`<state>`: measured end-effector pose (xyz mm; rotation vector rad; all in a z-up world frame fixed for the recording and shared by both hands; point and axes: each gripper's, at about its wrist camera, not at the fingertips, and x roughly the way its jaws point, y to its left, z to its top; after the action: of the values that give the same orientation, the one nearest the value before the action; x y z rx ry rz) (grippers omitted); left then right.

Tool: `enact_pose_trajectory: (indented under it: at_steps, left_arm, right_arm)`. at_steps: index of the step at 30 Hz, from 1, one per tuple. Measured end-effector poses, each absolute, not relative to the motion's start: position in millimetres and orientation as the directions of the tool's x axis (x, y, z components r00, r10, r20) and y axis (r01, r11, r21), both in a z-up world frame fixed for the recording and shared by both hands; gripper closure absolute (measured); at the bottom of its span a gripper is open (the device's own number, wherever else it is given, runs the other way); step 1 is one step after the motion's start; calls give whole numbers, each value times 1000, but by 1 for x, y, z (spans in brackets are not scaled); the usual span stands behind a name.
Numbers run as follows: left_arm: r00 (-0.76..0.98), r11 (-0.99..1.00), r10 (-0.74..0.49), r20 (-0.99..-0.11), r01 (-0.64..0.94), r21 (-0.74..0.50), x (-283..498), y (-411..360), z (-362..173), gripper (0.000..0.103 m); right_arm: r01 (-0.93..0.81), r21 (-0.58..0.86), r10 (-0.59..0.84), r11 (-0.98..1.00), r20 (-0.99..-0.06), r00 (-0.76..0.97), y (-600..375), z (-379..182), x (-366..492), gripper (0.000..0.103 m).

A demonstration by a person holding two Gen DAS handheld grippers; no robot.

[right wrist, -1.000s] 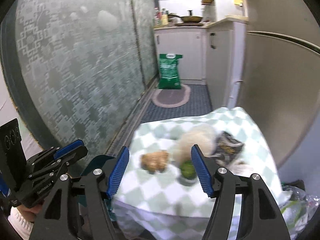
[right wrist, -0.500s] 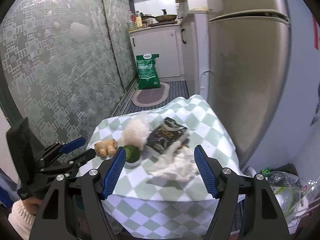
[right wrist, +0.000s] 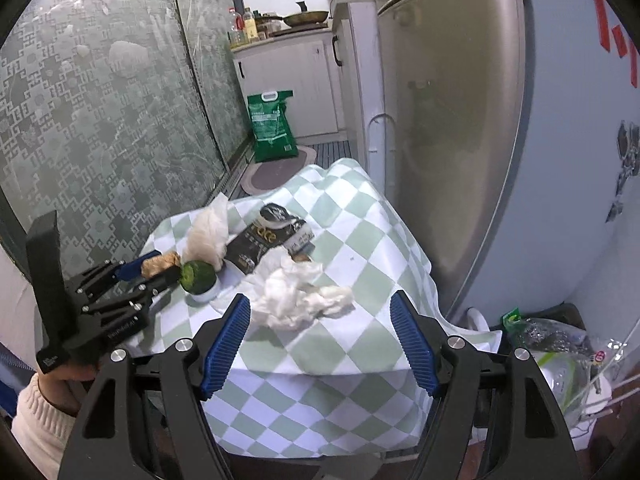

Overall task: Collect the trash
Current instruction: 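Grasp the ginger root with the left tool while the right tool grasps crumpled tissue, then drop the ginger into the teal bin while the right tool drops the tissue there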

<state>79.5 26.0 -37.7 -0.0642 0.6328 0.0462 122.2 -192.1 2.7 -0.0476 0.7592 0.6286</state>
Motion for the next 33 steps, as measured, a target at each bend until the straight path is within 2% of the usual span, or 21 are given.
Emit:
enact_pose_trajectory:
  at_steps: [9, 16, 23, 25, 28, 33]
  left_arm:
    - [862, 988, -11, -507, -70, -140, 54, 46, -16, 58]
    - [869, 977, 35, -493, -134, -166, 35, 73, -11, 58]
    - [868, 965, 80, -490, -191, -180, 16, 101, -11, 58]
    - [863, 961, 93, -496, -208, -182, 10, 110, -13, 58]
    - [848, 955, 111, -518, -236, -181, 5, 120, -16, 58]
    - [797, 941, 152, -584, -297, -160, 1, 138, -32, 59]
  right_arm:
    - [-574, 173, 525, 801, -663, 533, -181, 1, 120, 30]
    - [-583, 151, 512, 798, -680, 525, -159, -1, 123, 57]
    - [-534, 134, 457, 835, -709, 538, -148, -10, 137, 73]
    - [-528, 127, 444, 840, -721, 533, -144, -13, 140, 84]
    - [-519, 126, 435, 845, -726, 532, -141, -13, 139, 90]
    - [-526, 119, 448, 842, -696, 561, -141, 6, 127, 91]
